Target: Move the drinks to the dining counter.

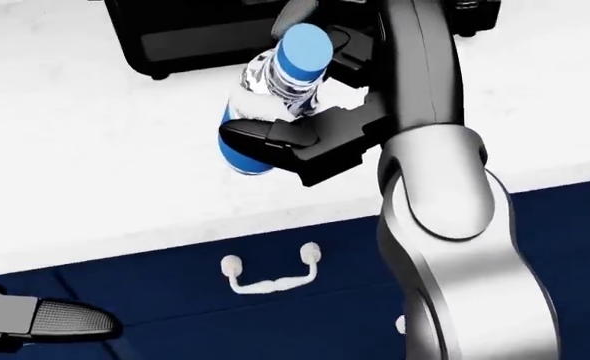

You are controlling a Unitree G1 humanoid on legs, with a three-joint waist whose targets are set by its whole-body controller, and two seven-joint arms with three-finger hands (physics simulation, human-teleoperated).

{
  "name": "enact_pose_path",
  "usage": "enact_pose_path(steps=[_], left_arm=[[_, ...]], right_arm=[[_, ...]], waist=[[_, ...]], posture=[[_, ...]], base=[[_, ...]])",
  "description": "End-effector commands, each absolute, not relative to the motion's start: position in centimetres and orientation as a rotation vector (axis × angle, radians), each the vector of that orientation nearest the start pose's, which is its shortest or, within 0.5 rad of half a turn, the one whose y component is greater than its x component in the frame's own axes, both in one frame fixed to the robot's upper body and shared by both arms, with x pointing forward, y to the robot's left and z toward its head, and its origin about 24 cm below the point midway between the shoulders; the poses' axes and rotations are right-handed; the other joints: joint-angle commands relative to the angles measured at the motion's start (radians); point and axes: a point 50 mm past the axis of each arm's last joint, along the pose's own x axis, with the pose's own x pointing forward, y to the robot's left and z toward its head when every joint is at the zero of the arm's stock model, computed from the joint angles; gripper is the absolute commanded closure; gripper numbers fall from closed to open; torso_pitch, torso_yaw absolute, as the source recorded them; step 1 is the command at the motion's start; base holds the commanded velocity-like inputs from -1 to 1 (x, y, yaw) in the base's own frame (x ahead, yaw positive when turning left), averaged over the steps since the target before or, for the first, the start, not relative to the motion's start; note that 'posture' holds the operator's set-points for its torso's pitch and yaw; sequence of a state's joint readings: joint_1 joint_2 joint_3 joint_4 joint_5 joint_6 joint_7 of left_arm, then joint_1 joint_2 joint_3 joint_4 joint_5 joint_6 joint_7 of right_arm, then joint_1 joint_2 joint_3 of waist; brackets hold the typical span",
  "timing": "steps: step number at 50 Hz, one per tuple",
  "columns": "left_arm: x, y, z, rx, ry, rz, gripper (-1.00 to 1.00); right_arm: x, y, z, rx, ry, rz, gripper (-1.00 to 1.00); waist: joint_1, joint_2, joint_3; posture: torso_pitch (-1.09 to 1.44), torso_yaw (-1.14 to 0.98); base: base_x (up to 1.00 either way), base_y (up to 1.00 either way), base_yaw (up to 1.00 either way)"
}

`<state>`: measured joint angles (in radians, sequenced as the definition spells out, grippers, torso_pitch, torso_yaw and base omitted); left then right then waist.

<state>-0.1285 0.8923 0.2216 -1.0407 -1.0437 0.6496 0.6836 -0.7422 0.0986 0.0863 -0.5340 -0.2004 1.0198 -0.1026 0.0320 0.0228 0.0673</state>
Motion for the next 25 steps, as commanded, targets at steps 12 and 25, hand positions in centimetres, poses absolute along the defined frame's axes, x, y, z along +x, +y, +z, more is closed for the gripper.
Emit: enact_pose_path(steps=[12, 25], left_arm=[[17.98, 17.71, 25.88, 0.152, -0.384, -0.019, -1.0], [17.98, 17.78, 25.91, 0.149, -0.386, -0.017, -1.0]], right_arm=[[27.51, -7.66, 27.71, -0.068, -0.363, 0.056, 1.0], [27.58, -7.64, 27.46, -0.066, -0.358, 0.058, 1.0]], waist=[[0.011, 0.07, -0.03], [-0.018, -0.03, -0.025]], posture=[[0.0, 0.0], [0.0, 0.0]], base=[[0.0, 0.0, 1.0], [0.0, 0.0, 1.0]])
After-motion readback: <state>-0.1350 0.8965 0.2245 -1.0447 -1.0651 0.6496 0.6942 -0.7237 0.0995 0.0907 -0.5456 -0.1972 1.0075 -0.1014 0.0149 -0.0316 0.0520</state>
